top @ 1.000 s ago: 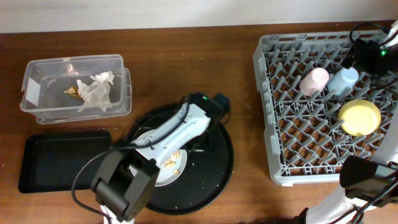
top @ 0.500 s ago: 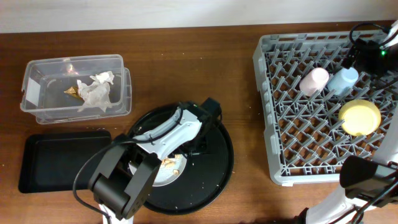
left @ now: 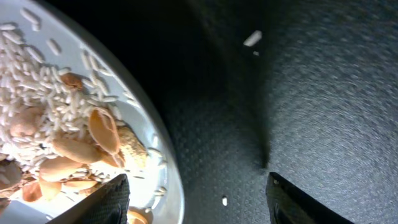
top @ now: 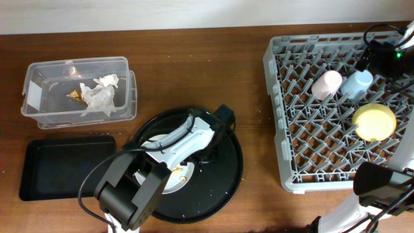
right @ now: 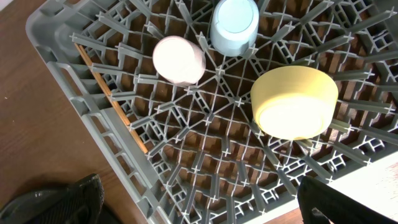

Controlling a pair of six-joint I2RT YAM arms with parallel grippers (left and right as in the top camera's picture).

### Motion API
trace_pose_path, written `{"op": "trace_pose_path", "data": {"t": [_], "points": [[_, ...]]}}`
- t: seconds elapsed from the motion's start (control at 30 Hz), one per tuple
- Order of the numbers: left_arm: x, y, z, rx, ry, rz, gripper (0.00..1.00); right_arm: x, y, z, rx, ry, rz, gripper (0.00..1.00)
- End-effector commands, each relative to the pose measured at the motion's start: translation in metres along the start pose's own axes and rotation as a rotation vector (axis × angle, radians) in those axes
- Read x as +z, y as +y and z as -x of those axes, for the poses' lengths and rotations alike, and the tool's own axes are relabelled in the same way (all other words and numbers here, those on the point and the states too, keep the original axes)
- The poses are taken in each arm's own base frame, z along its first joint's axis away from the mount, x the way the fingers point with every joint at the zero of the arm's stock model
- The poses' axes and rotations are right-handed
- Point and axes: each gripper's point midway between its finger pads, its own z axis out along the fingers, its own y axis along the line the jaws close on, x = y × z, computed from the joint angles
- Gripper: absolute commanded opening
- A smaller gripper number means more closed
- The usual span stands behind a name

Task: Sort waste into correct bins and load items into the dishwasher rack
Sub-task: 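Grasp the white plate rim with the left gripper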

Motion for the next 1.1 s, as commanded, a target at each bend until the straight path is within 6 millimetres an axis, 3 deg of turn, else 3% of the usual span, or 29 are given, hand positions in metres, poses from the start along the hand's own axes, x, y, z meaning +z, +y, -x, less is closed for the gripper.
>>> {"op": "trace_pose_path", "data": {"t": [0.0, 0.27, 0.73, 0.83, 1.0, 1.07], "points": [[0.003, 0.001, 0.0, 0.003, -0.032, 0.039, 0.65, -0.001, -0.004, 0.001, 0.008, -0.007, -0.016, 0.98], [0.006, 0.003, 0.0, 0.006, -0.034, 0.057, 0.43, -0.001, -0.004, 0.001, 0.007, -0.007, -0.016, 0.98], [0.014, 0.01, -0.004, 0.005, -0.03, 0.082, 0.37, -0.001, -0.004, 0.001, 0.007, -0.007, -0.016, 0.98], [0.014, 0.01, -0.004, 0.005, -0.031, 0.082, 0.29, -0.001, -0.004, 0.001, 0.007, -0.007, -0.016, 0.98], [0.014, 0.009, -0.003, 0.004, -0.034, 0.079, 0.28, -0.001, -0.004, 0.001, 0.007, -0.007, -0.016, 0.99], [0.014, 0.009, -0.003, 0.004, -0.034, 0.079, 0.21, -0.001, -0.004, 0.001, 0.007, -0.007, -0.016, 0.98]]}}
